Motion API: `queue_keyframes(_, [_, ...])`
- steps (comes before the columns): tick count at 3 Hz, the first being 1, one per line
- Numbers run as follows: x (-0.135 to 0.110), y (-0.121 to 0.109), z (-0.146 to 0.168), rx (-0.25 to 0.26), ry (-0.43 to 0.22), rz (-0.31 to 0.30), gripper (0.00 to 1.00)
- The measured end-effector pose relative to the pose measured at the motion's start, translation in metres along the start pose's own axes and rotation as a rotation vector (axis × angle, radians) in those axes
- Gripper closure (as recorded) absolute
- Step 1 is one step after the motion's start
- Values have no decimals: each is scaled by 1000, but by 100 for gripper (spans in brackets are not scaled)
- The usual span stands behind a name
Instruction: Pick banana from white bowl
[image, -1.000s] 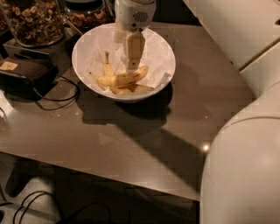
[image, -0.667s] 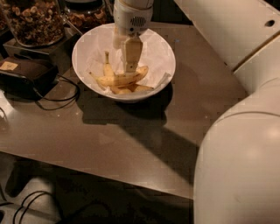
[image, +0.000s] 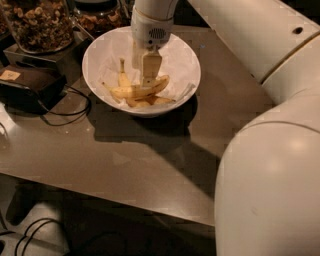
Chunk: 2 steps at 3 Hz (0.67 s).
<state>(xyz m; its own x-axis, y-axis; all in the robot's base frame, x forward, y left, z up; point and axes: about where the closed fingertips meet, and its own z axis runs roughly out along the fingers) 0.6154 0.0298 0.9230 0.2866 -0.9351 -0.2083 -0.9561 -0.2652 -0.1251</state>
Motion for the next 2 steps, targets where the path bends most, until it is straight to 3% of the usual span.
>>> queue_keyframes(2, [9, 3, 17, -39, -5, 22, 49])
